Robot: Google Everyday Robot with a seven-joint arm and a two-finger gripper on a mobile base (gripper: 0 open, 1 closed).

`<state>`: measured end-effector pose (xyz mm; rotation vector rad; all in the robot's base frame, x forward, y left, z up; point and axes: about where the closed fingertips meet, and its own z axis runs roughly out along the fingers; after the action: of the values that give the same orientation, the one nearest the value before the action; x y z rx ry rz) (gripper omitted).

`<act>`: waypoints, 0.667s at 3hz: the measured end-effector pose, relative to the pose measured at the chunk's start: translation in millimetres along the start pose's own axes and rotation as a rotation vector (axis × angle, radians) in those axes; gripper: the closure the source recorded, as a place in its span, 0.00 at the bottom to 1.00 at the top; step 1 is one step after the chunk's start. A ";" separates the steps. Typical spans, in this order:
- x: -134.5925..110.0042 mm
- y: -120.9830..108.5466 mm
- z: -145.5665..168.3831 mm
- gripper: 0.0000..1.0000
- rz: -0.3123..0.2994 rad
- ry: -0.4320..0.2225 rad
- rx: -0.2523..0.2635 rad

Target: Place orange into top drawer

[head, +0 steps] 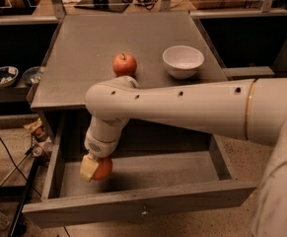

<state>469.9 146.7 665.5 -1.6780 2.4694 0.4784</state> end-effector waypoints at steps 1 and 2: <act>8.4 -2.9 18.4 1.00 0.022 0.017 -0.025; 20.3 -6.2 34.9 1.00 0.052 0.040 -0.049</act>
Offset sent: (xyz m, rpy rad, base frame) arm -0.0066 -0.0162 -0.0619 -0.0379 0.1188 -0.0526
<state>465.2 138.0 626.0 -1.6601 2.5559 0.5199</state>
